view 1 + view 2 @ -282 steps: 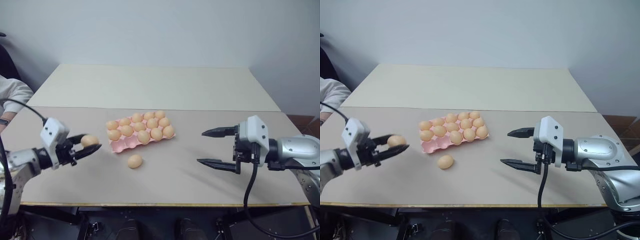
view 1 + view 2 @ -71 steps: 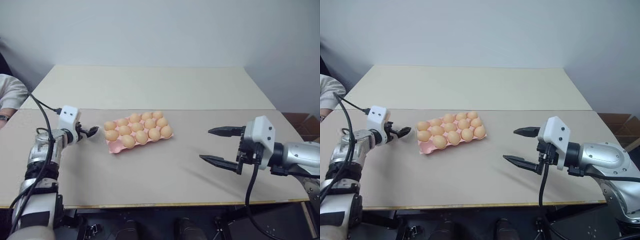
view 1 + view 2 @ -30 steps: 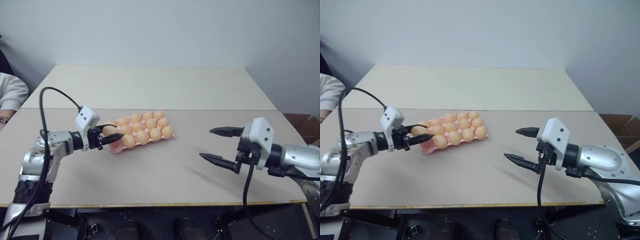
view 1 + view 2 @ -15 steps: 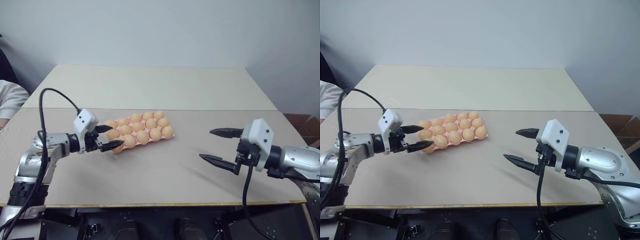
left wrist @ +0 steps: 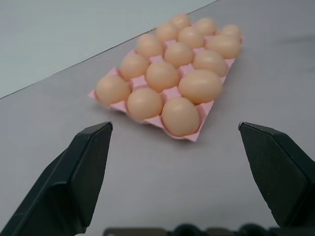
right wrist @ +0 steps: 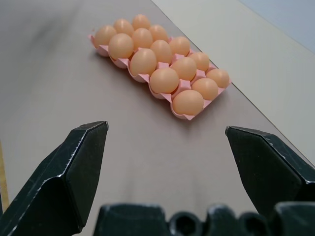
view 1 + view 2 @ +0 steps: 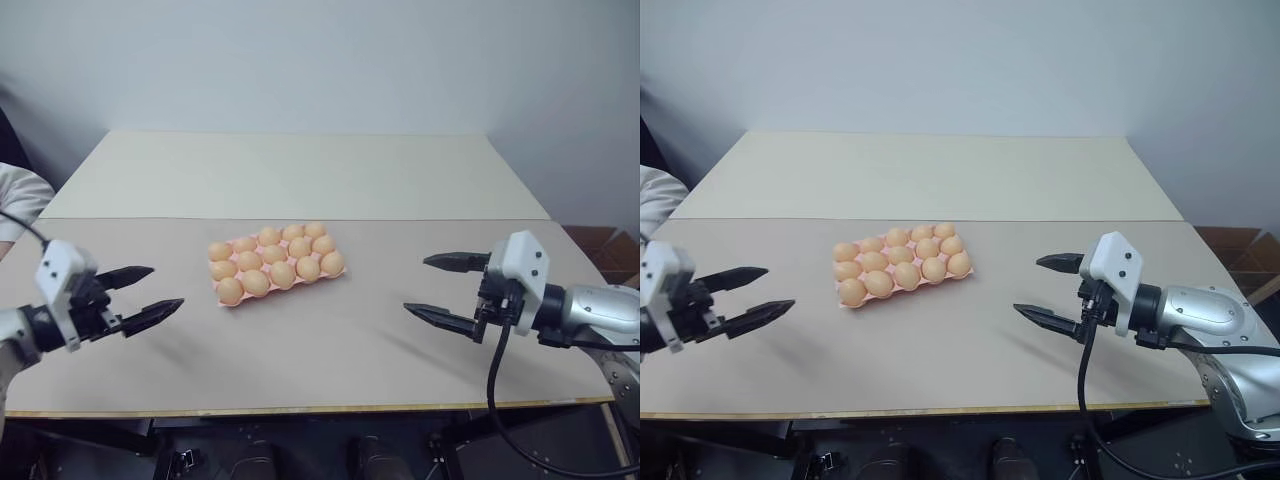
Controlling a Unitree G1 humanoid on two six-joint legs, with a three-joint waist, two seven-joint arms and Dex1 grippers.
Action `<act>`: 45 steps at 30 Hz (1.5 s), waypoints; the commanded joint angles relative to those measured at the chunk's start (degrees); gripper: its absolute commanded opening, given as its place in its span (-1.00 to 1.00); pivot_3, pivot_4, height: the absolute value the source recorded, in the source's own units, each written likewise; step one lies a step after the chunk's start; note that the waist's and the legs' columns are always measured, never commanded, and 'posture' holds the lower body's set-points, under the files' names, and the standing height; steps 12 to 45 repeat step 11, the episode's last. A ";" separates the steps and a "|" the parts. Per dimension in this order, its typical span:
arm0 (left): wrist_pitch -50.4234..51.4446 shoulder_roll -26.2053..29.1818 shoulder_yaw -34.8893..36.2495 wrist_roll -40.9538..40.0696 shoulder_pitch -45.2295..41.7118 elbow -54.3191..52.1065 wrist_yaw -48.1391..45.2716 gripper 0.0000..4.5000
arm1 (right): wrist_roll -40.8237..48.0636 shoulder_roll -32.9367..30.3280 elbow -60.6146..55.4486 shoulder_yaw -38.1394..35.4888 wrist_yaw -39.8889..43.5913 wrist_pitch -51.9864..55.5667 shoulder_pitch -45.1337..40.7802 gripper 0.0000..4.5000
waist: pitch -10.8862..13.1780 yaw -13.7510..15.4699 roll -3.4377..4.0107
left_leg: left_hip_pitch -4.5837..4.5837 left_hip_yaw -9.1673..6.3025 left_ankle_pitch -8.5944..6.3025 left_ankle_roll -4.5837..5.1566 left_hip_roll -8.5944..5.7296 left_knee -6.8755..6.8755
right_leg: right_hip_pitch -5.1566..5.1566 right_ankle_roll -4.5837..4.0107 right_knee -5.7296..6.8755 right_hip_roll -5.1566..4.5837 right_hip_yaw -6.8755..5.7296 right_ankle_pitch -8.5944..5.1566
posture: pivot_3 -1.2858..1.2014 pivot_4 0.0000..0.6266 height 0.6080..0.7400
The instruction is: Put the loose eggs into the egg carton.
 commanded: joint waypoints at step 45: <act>6.07 -3.01 9.38 -12.36 9.15 -14.02 6.86 0.99 | -1.07 0.52 5.06 0.55 4.29 -3.44 -4.94 1.00 | 0.00 0.53 0.00 | 0.06 0.03 0.00 -0.01 0.00 0.00 | 0.00 -0.01 0.00 0.03 0.05 -0.01 | 0.03 -0.52 1.00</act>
